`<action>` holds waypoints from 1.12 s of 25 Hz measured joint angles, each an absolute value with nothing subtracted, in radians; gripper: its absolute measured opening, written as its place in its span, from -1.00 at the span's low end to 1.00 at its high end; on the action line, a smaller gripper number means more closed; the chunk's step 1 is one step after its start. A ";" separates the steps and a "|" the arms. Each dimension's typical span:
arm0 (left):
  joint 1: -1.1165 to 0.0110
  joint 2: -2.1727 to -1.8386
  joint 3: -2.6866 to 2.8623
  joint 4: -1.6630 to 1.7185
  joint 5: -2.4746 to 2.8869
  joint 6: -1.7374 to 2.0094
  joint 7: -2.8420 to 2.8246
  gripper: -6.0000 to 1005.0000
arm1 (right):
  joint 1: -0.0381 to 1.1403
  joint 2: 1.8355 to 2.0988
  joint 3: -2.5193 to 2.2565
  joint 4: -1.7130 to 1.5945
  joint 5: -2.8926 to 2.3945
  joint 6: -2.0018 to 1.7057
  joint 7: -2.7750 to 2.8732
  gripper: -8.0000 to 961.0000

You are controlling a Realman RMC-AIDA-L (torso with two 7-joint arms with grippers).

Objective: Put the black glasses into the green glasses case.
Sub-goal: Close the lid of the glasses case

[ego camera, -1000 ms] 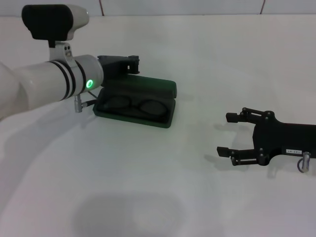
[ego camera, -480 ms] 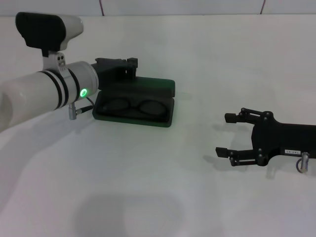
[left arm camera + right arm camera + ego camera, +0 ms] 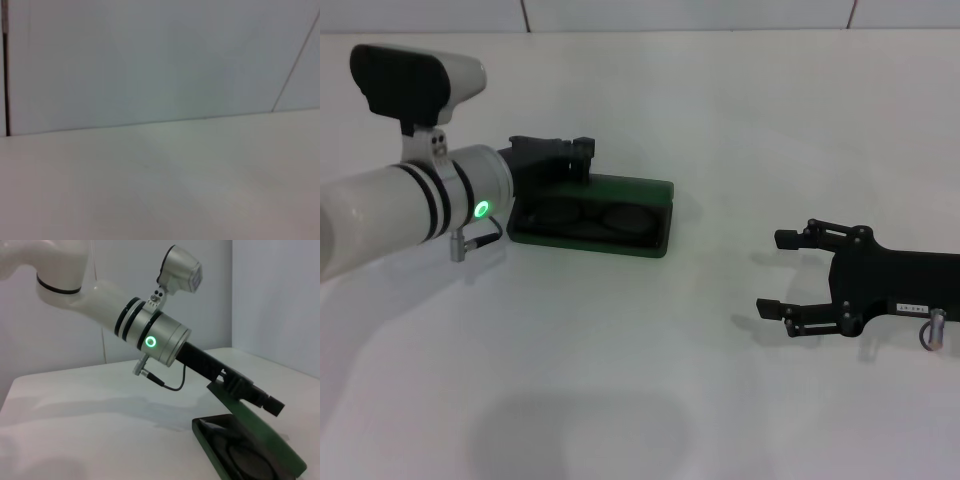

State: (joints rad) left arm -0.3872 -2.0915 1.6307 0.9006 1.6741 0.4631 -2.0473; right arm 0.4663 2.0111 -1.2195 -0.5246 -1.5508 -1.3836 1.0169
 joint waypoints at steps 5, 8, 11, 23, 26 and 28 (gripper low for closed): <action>-0.363 -2.094 1.639 0.896 1.620 0.463 -1.938 -0.99 | 0.466 2.013 -1.219 -0.524 -1.551 -1.384 1.018 0.83; -0.356 -2.095 1.640 0.887 1.567 0.463 -1.888 -0.99 | 0.466 2.013 -1.219 -0.525 -1.551 -1.384 1.020 0.84; -0.356 -2.095 1.640 0.872 1.521 0.464 -1.838 -0.99 | 0.466 2.013 -1.220 -0.525 -1.551 -1.384 1.022 0.84; -0.358 -2.094 1.635 0.783 1.212 0.524 -1.542 -0.99 | 0.468 2.012 -1.214 -0.523 -1.551 -1.380 1.026 0.84; -0.362 -2.093 1.635 0.774 1.206 0.538 -1.533 -0.99 | 0.468 2.013 -1.213 -0.523 -1.551 -1.375 1.026 0.84; -0.361 -2.093 1.636 0.772 1.208 0.542 -1.526 -0.99 | 0.468 2.012 -1.214 -0.523 -1.551 -1.373 1.026 0.83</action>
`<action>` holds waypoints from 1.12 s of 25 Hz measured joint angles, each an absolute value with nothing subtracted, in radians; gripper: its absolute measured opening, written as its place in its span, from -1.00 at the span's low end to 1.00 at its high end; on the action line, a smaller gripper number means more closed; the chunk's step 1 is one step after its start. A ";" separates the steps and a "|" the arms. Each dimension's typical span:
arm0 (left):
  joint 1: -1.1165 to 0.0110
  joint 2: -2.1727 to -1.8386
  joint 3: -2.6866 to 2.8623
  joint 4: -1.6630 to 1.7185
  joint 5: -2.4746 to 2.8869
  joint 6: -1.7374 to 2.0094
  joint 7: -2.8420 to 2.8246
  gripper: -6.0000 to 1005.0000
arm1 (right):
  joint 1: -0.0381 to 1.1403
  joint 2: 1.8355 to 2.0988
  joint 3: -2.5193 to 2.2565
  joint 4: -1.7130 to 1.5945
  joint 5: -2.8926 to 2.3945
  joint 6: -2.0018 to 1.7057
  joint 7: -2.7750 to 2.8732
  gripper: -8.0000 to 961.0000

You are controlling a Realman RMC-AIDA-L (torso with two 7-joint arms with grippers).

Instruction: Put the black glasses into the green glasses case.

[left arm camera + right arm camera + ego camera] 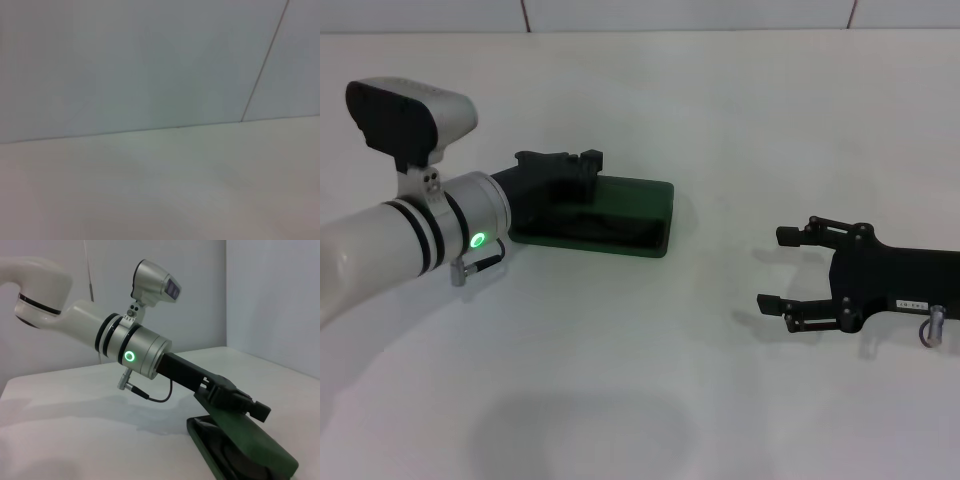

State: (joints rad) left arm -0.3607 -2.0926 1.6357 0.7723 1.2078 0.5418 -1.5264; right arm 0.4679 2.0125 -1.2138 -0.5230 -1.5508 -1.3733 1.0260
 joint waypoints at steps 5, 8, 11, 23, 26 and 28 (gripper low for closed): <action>-0.355 -2.093 1.634 0.758 1.201 0.549 -1.501 -0.99 | 0.468 2.012 -1.214 -0.522 -1.551 -1.373 1.026 0.83; -0.355 -2.094 1.634 0.758 1.199 0.550 -1.493 -0.99 | 0.469 2.012 -1.213 -0.524 -1.551 -1.370 1.026 0.83; -0.355 -2.094 1.634 0.761 1.182 0.552 -1.472 -0.99 | 0.470 2.012 -1.213 -0.525 -1.551 -1.369 1.026 0.83; -0.510 -1.959 1.554 0.703 1.294 0.913 -2.011 -0.99 | 0.474 2.012 -1.213 -0.528 -1.551 -1.368 1.056 0.83; -0.576 -1.930 1.489 0.634 1.348 1.013 -2.102 -0.99 | 0.488 2.012 -1.214 -0.526 -1.551 -1.368 1.070 0.83; -0.580 -1.933 1.427 0.625 1.376 1.049 -2.084 -0.93 | 0.491 2.012 -1.214 -0.525 -1.551 -1.367 1.079 0.83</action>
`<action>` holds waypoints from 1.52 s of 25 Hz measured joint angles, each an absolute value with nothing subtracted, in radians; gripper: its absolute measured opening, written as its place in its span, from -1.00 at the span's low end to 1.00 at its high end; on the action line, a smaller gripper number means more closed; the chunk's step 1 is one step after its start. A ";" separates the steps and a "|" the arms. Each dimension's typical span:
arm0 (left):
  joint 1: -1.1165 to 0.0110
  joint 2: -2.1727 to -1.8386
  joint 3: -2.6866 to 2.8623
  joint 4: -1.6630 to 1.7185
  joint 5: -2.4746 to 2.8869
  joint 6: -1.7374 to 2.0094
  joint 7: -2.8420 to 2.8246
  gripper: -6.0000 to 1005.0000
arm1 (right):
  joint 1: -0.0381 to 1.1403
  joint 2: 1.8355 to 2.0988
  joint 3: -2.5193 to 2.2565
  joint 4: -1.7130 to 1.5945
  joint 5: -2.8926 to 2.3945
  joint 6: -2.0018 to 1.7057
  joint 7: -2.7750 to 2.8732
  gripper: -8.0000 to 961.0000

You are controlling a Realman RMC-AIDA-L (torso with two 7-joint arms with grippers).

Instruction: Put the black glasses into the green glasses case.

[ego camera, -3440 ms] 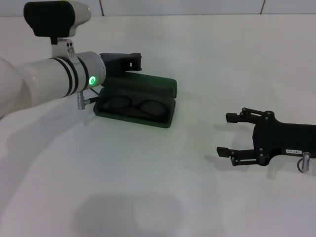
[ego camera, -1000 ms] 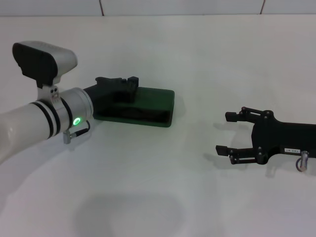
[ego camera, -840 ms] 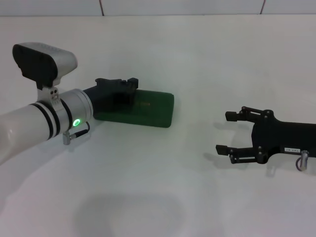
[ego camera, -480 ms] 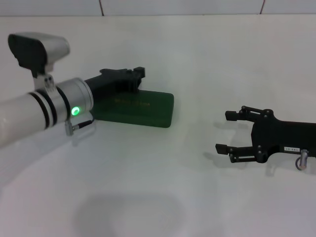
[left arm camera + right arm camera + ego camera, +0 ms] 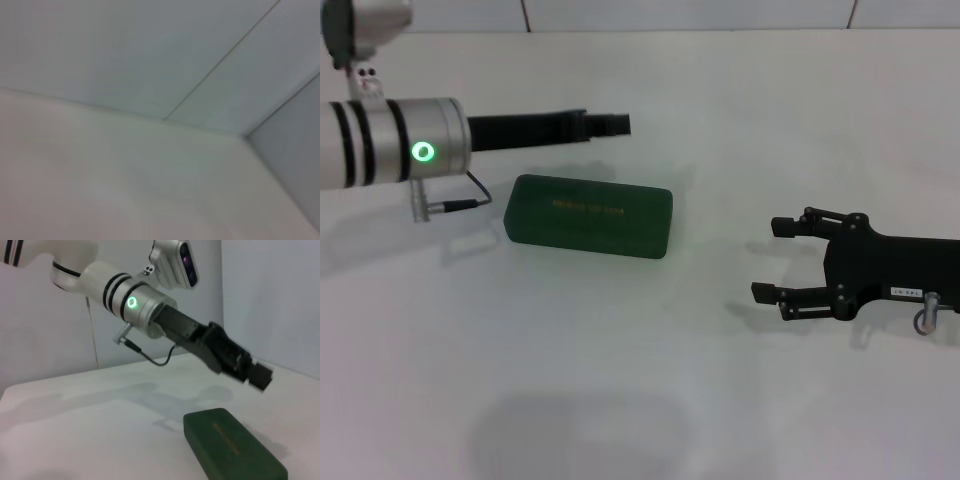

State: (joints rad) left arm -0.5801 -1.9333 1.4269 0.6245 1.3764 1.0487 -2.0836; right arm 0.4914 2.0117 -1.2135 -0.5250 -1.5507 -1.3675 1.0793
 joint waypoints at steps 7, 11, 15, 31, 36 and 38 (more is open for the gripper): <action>-0.512 -1.958 1.217 0.657 1.395 1.265 -1.796 -0.27 | 0.493 2.012 -1.209 -0.528 -1.544 -1.361 1.097 0.83; -0.456 -1.963 1.188 0.659 1.400 1.348 -1.571 0.01 | 0.492 2.012 -1.187 -0.532 -1.541 -1.361 1.096 0.83; -0.366 -1.978 1.170 0.711 1.426 1.371 -1.405 0.31 | 0.487 2.013 -1.133 -0.532 -1.540 -1.364 1.079 0.82; -0.173 -1.967 1.050 0.823 1.690 1.755 -1.379 0.76 | 0.483 1.936 -1.124 -0.544 -1.583 -1.679 1.056 0.82; -0.153 -1.978 0.961 0.823 1.795 1.778 -1.343 0.76 | 0.471 1.978 -1.129 -0.551 -1.655 -1.683 1.038 0.82; -0.155 -1.978 0.950 0.824 1.820 1.787 -1.348 0.76 | 0.472 1.989 -1.128 -0.554 -1.677 -1.681 1.035 0.82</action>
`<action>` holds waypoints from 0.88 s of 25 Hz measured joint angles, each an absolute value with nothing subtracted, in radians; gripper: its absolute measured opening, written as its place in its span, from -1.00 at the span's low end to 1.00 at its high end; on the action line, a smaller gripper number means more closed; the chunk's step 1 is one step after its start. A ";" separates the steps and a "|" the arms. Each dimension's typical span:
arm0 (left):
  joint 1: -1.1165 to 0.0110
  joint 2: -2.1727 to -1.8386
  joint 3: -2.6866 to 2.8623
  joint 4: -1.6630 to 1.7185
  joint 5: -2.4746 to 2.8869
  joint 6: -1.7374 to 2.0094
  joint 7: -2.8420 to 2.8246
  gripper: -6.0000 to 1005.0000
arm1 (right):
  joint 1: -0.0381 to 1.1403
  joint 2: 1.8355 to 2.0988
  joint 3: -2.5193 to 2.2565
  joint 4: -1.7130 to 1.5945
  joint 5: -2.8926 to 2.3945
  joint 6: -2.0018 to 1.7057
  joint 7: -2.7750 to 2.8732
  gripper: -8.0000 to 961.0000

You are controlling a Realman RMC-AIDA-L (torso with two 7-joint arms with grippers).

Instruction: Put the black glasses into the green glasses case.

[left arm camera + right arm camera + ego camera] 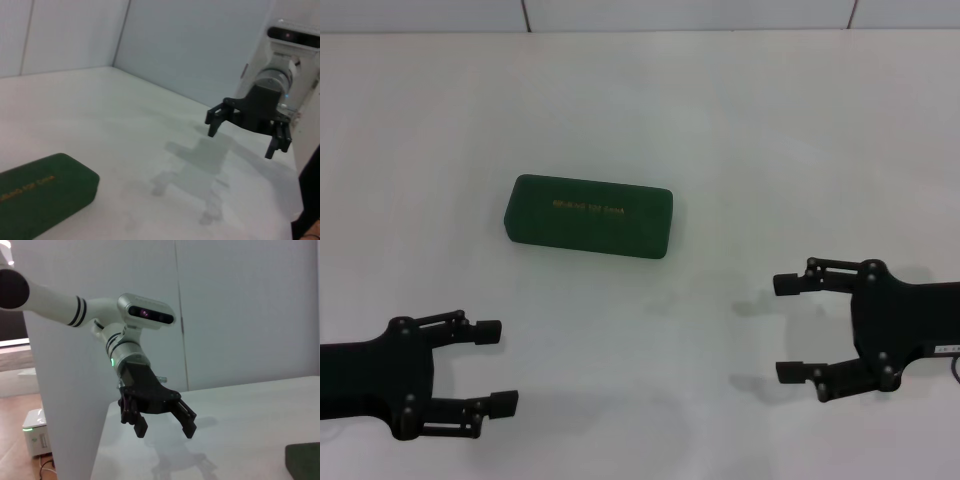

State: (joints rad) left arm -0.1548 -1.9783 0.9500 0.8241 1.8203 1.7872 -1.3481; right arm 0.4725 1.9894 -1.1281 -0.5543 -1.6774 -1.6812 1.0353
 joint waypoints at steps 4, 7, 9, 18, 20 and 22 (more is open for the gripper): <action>-0.161 -1.977 0.948 0.825 1.832 1.806 -1.352 0.76 | 0.478 1.996 -1.125 -0.555 -1.683 -1.669 1.034 0.82; -0.169 -1.977 0.948 0.825 1.834 1.824 -1.352 0.76 | 0.479 1.994 -1.120 -0.555 -1.682 -1.643 1.033 0.82; -0.176 -1.978 0.949 0.822 1.837 1.831 -1.352 0.76 | 0.481 1.989 -1.119 -0.556 -1.678 -1.622 1.033 0.82; -0.183 -1.979 0.947 0.818 1.847 1.832 -1.354 0.76 | 0.493 1.988 -1.118 -0.557 -1.681 -1.615 1.034 0.82; -0.183 -1.979 0.947 0.818 1.848 1.832 -1.355 0.76 | 0.493 1.988 -1.118 -0.557 -1.681 -1.615 1.034 0.82; -0.184 -1.979 0.947 0.818 1.848 1.832 -1.355 0.76 | 0.493 1.989 -1.118 -0.557 -1.682 -1.618 1.035 0.82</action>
State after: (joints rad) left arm -0.1837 -1.9790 0.9467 0.8176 1.8479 1.8319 -1.3545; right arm 0.4927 1.9892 -1.1181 -0.5569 -1.6818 -1.6184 1.0346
